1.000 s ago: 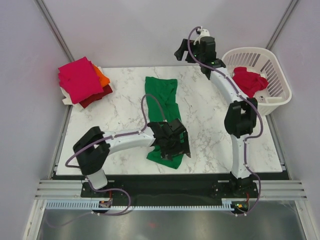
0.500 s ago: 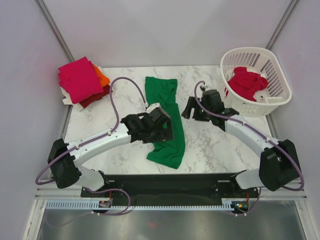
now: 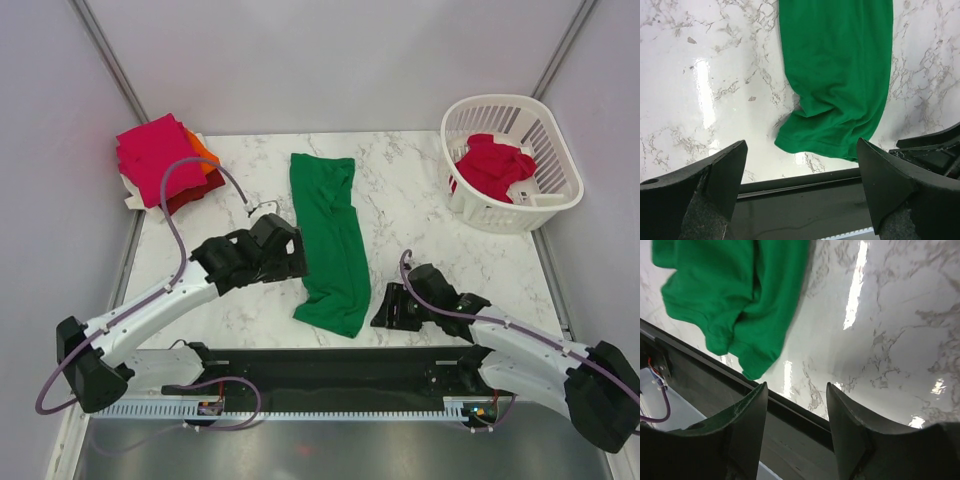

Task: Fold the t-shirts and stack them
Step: Fold the tshirt

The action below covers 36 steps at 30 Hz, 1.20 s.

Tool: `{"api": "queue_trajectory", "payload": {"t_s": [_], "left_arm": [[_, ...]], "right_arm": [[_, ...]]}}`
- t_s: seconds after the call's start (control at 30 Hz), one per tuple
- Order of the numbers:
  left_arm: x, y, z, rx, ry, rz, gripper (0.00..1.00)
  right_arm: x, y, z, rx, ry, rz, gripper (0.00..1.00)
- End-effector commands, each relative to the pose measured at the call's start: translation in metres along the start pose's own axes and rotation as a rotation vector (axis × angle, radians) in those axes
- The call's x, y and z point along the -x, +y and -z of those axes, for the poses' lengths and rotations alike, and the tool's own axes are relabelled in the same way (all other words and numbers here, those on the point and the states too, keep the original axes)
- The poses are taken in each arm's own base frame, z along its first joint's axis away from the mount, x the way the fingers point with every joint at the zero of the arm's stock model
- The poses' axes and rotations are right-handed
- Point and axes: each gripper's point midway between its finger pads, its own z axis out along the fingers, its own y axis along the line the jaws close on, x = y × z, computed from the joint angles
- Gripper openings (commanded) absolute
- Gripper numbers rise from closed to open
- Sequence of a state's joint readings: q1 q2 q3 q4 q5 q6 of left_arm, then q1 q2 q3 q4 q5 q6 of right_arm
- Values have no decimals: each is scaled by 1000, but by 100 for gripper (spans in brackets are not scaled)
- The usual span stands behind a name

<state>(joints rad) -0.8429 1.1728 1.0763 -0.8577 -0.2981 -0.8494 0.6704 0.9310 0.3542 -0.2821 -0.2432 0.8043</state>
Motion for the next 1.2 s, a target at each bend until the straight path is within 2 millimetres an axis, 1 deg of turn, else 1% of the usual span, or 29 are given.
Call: {"api": "queue_trajectory", "payload": {"t_s": [0.0, 0.03, 0.1, 0.13, 0.17, 0.23, 0.3, 0.33, 0.37, 0.43, 0.47, 0.57, 0.6, 0.63, 0.7, 0.73, 0.77, 0.8, 0.83, 0.9, 0.93, 0.97, 1.0, 1.03, 1.1, 1.13, 1.17], "left_arm": [[-3, 15, -5, 33, -7, -33, 97], [-8, 16, -5, 28, 6, -31, 96], [-12, 19, -5, 27, 14, -27, 95], [-16, 22, -5, 30, 15, -18, 95], [-17, 25, -4, 31, 15, -11, 95], [-22, 30, -3, 32, 14, 3, 95], [-26, 34, -3, 33, 16, 13, 95], [-29, 37, -2, 31, 17, 21, 95], [-31, 38, -2, 31, 18, 22, 95], [-35, 43, -4, 38, 22, 24, 95], [-36, 44, -4, 38, 22, 24, 95], [-40, 47, -5, 42, 30, 21, 95], [-41, 47, -5, 44, 32, 22, 95], [-41, 47, -5, 44, 33, 21, 95], [-42, 48, -6, 48, 33, 25, 95], [-42, 49, -6, 50, 34, 22, 95], [-43, 48, -6, 48, 36, 23, 95], [-42, 49, -7, 50, 35, 22, 95], [-43, 49, -7, 52, 39, 22, 95], [-43, 49, -7, 49, 39, 23, 95], [-44, 48, -7, 48, 43, 26, 95], [-45, 48, -8, 49, 48, 26, 94], [-48, 48, -8, 49, 62, 23, 92], [-51, 47, -9, 48, 74, 20, 91], [-56, 47, -11, 51, 95, 24, 89], [-64, 48, -14, 57, 117, 22, 89], [-70, 49, -17, 70, 135, 22, 89]], "right_arm": [[-2, 20, -13, 79, 10, -52, 58], [-3, 27, -16, 92, 11, -33, 57], [-8, 28, -21, 73, 24, -23, 57], [-11, 35, -23, 87, 28, -8, 57], [-13, 34, -27, 77, 36, -12, 57], [-19, 41, -31, 86, 47, -3, 58], [-24, 38, -38, 63, 66, -7, 57], [-26, 42, -40, 76, 64, 2, 58], [-29, 39, -44, 66, 72, 2, 58], [-31, 44, -47, 78, 77, 6, 58], [-33, 41, -51, 63, 88, 6, 57], [-36, 40, -55, 52, 100, 13, 54], [-36, 39, -56, 49, 99, 13, 52], [-37, 38, -56, 45, 99, 15, 41], [-36, 37, -54, 41, 90, 22, 29], [-35, 33, -52, 16, 87, 24, 17], [-32, 32, -49, 11, 72, 48, 11], [-30, 28, -46, -15, 62, 62, 5], [-30, 16, -43, -79, 58, 76, 0], [-23, 13, -33, -100, 27, 118, 0], [-26, 5, -26, -142, 46, 132, 0], [-23, 5, -19, -143, 31, 165, 0], [-26, -4, -10, -191, 47, 183, 0], [-27, -13, -7, -232, 51, 195, 0], [-27, -20, -1, -255, 46, 213, 0], [-31, -26, -1, -264, 56, 215, 0], [-33, -27, -1, -265, 62, 210, 0]]}}
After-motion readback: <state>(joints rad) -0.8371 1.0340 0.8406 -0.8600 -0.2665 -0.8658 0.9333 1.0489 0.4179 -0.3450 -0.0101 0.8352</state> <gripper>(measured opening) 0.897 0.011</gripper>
